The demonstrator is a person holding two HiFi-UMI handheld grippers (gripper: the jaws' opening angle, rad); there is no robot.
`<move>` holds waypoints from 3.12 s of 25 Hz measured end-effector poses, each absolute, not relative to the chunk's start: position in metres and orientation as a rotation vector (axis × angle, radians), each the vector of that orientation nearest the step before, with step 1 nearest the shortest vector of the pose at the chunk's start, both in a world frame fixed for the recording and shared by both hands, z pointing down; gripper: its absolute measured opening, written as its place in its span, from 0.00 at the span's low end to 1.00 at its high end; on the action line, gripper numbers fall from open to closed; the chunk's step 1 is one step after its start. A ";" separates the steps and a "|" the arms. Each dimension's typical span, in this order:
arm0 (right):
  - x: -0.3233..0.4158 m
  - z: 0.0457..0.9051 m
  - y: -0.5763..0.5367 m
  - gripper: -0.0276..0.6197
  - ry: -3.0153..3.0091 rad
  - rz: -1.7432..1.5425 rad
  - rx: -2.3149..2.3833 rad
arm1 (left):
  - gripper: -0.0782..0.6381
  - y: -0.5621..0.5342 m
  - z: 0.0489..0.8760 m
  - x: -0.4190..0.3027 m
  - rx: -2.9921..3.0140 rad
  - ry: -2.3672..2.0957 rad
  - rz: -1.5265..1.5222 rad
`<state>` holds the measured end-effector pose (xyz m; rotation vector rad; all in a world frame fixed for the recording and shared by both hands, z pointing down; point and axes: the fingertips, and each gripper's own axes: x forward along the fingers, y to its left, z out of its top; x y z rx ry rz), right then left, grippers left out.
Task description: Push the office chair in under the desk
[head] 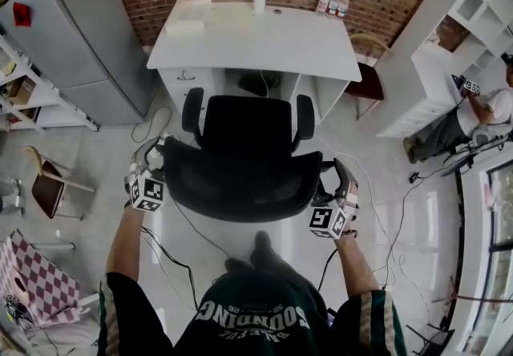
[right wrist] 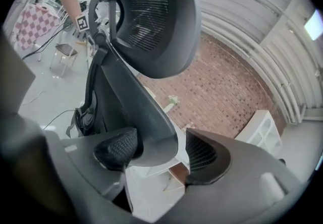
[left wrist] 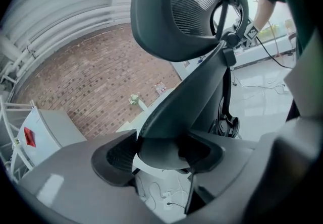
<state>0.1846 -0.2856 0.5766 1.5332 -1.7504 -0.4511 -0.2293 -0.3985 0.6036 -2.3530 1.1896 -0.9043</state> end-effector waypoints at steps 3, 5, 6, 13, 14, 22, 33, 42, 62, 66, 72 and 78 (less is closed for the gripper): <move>0.188 0.581 -0.286 0.38 -1.710 -0.432 1.574 | 0.49 -0.400 0.602 -0.228 -2.333 1.232 -0.896; 0.191 0.583 -0.288 0.37 -1.690 -0.429 1.583 | 0.48 -0.401 0.603 -0.226 -2.317 1.233 -0.921; 0.192 0.583 -0.288 0.37 -1.687 -0.426 1.584 | 0.48 -0.401 0.604 -0.224 -2.313 1.229 -0.935; 0.196 0.582 -0.296 0.37 -1.694 -0.453 1.547 | 0.47 -0.407 0.601 -0.222 -2.316 1.230 -0.952; 0.196 0.581 -0.297 0.37 -1.696 -0.460 1.543 | 0.47 -0.408 0.601 -0.222 -2.316 1.228 -0.956; 0.208 0.584 -0.304 0.37 -1.680 -0.456 1.526 | 0.47 -0.398 0.603 -0.215 -2.320 1.230 -0.959; 0.192 0.586 -0.291 0.37 -1.683 -0.445 1.549 | 0.48 -0.403 0.608 -0.226 -2.334 1.195 -1.014; 0.193 0.585 -0.287 0.38 -1.737 -0.415 1.573 | 0.51 -0.397 0.611 -0.228 -2.350 1.249 -1.003; 0.172 0.543 -0.172 0.04 -1.963 -0.132 1.767 | 0.22 -0.249 0.565 -0.248 -2.423 1.606 -0.660; 0.168 0.535 -0.159 0.04 -2.019 -0.078 1.790 | 0.12 -0.215 0.557 -0.234 -2.520 1.660 -0.584; 0.167 0.519 -0.136 0.04 -2.096 -0.028 1.826 | 0.12 -0.177 0.551 -0.223 -2.602 1.683 -0.552; 0.169 0.512 -0.094 0.04 -2.125 -0.045 1.793 | 0.12 -0.129 0.535 -0.204 -2.675 1.654 -0.478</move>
